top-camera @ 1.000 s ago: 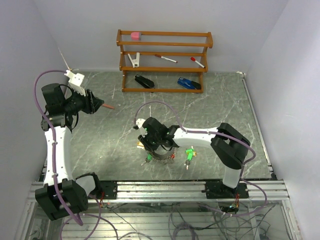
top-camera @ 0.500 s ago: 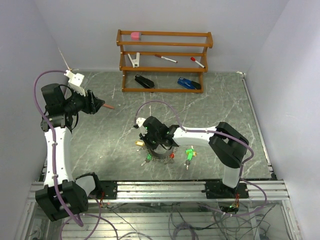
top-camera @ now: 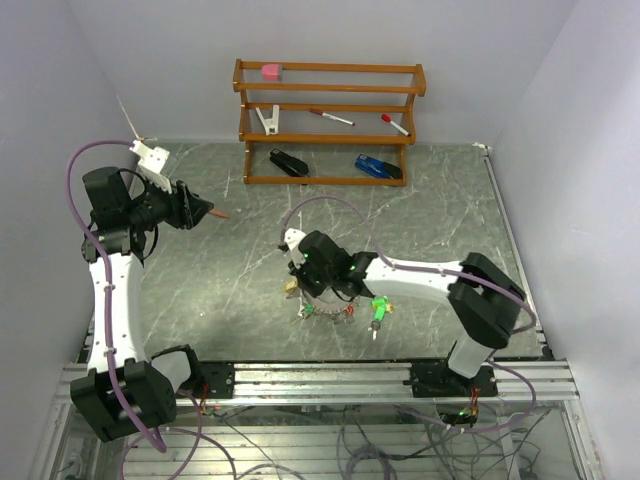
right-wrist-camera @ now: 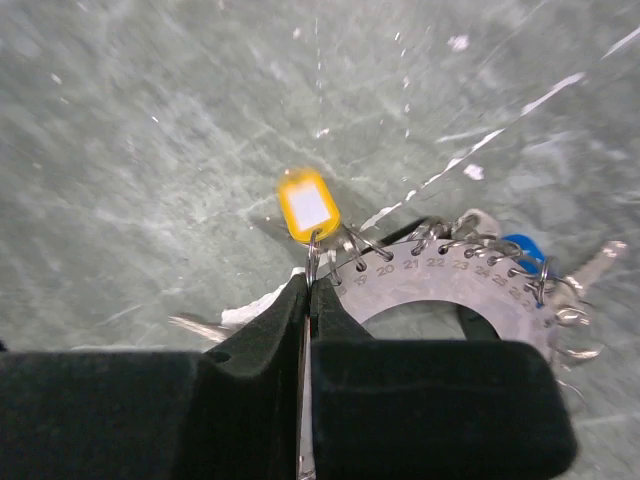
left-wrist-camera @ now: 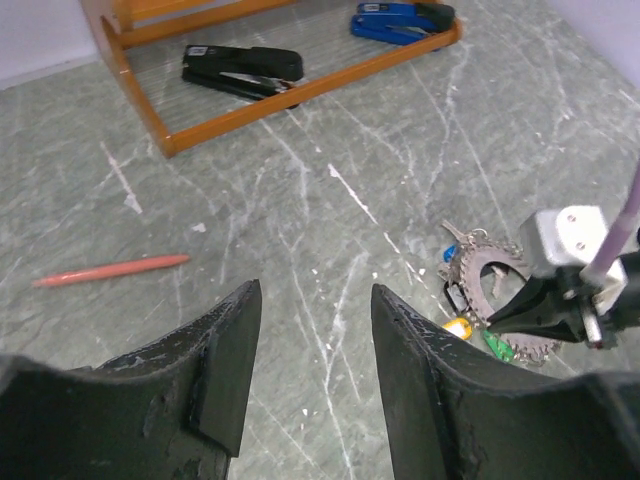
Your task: Put the keys on the keyring
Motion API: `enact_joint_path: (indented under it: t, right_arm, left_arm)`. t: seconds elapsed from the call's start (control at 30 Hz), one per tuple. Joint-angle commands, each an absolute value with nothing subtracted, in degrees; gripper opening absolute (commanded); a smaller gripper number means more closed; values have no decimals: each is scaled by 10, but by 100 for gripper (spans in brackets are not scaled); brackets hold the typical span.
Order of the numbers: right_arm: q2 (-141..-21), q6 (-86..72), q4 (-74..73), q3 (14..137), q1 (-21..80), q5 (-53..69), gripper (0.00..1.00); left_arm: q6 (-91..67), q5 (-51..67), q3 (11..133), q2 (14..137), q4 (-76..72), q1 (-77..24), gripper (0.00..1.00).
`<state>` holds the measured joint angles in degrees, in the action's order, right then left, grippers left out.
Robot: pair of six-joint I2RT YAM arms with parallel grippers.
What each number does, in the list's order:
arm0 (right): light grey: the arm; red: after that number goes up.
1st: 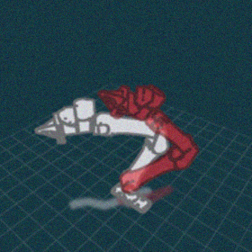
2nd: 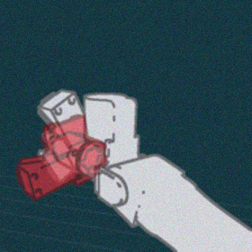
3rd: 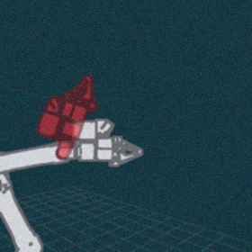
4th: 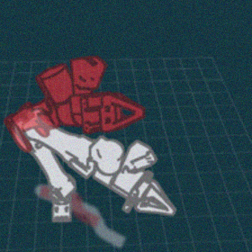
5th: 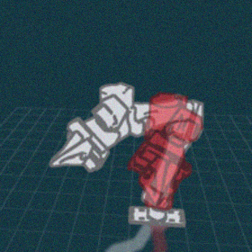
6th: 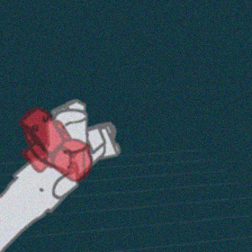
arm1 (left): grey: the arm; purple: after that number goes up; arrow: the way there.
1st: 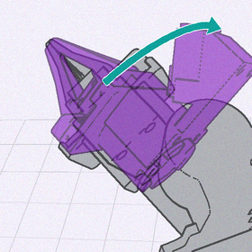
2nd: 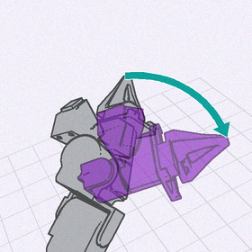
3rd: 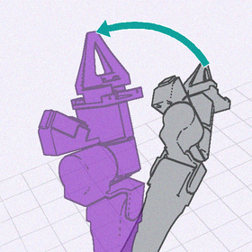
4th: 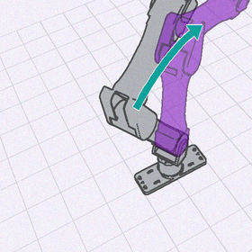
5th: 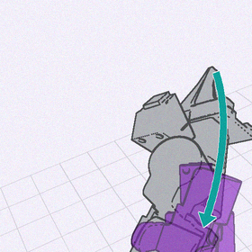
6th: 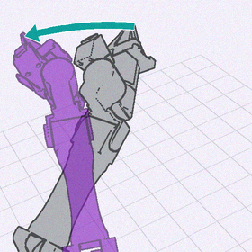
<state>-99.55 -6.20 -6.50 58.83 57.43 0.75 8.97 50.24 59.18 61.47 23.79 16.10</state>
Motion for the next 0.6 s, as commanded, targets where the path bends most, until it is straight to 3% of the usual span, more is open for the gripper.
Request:
enact_joint_path:
  t: [0.0, 0.23, 0.57]
  right_arm:
    - [-913, -73, -54, 587, 573, -20, 0]
    - [-846, -86, -84, 603, 572, -22, 0]
    - [-724, -122, -99, 626, 573, -11, 0]
  left_arm:
    - [90, 578, 606, 617, 238, 153, 59]
    - [104, 547, 623, 601, 237, 46, 60]
    - [100, 597, 673, 636, 241, 5, 60]
